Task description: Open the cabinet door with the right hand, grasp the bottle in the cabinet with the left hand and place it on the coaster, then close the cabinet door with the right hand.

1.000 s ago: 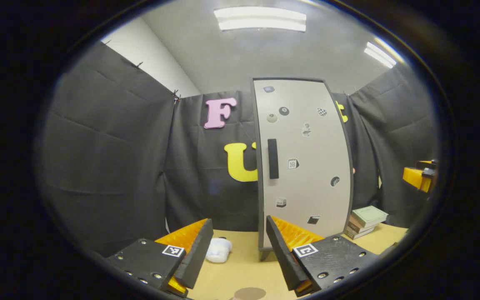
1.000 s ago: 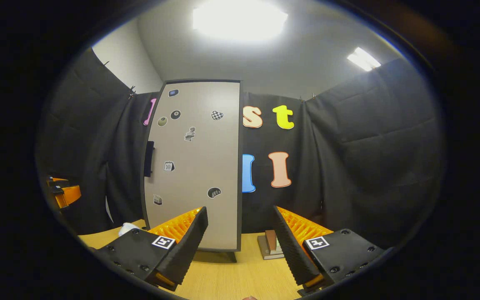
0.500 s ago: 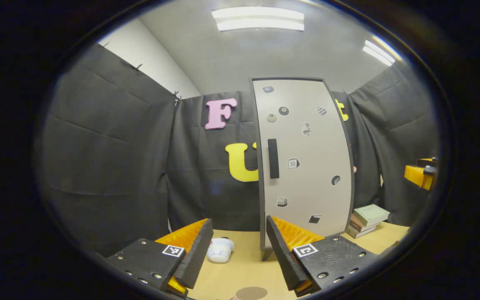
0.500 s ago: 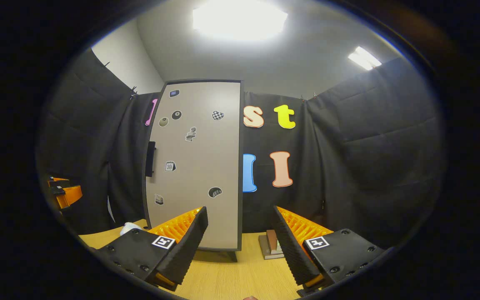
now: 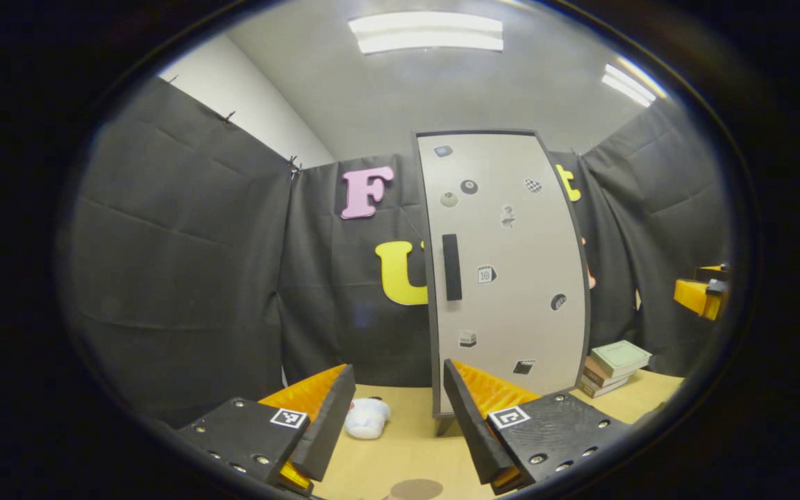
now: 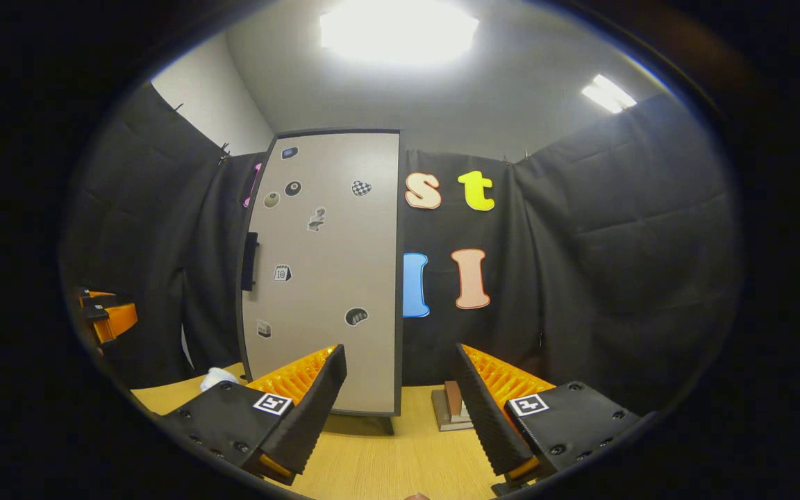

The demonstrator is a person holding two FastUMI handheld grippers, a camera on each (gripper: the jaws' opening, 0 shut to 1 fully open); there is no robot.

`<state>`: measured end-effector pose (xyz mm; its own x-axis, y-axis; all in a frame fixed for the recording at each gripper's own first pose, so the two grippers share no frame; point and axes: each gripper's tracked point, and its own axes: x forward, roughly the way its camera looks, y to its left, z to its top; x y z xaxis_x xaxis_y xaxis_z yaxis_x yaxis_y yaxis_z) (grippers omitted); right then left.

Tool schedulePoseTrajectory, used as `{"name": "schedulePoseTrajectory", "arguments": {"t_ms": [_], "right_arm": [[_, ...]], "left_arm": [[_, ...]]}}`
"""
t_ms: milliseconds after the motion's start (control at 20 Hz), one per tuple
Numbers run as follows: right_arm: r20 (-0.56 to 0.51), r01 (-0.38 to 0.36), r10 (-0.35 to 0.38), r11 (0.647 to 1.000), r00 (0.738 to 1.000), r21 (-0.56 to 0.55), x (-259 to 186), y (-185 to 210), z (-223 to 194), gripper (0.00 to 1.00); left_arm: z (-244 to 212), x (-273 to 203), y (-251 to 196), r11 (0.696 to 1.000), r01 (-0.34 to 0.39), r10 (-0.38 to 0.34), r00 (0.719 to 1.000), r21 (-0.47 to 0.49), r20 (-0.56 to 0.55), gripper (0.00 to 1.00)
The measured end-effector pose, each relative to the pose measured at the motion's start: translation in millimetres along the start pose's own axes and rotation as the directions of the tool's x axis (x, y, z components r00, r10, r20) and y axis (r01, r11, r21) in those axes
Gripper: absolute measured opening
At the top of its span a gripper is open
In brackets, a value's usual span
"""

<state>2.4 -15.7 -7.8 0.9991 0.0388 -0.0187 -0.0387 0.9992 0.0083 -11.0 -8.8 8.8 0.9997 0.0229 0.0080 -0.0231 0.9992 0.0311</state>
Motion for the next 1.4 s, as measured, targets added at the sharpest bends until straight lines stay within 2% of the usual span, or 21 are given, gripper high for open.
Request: {"name": "schedulePoseTrajectory", "arguments": {"t_ms": [400,800,1050,1400], "right_arm": [[-0.009,-0.052,0.052,0.999,0.999,0.01,14.3,-10.2,-4.5,0.98],[-0.01,-0.159,0.16,0.985,0.987,0.066,41.7,6.7,-6.9,0.97],[0.026,-0.207,0.206,0.977,0.978,0.052,63.3,34.8,18.3,0.97],[0.034,-0.249,0.248,0.968,0.968,0.018,97.7,100.5,48.9,0.97]], "left_arm": [[5.4,-0.3,-19.3,0.999,-0.031,0.031,1.0,0.008,0.007,0.77],[-3.6,-16.4,-13.5,0.991,-0.127,0.128,0.991,0.038,-0.035,0.77],[-4.1,-18.0,8.3,0.985,-0.165,0.167,0.985,0.04,-0.034,0.77],[-7.9,2.0,60.1,0.981,-0.192,0.193,0.981,0.04,-0.025,0.77]]}}
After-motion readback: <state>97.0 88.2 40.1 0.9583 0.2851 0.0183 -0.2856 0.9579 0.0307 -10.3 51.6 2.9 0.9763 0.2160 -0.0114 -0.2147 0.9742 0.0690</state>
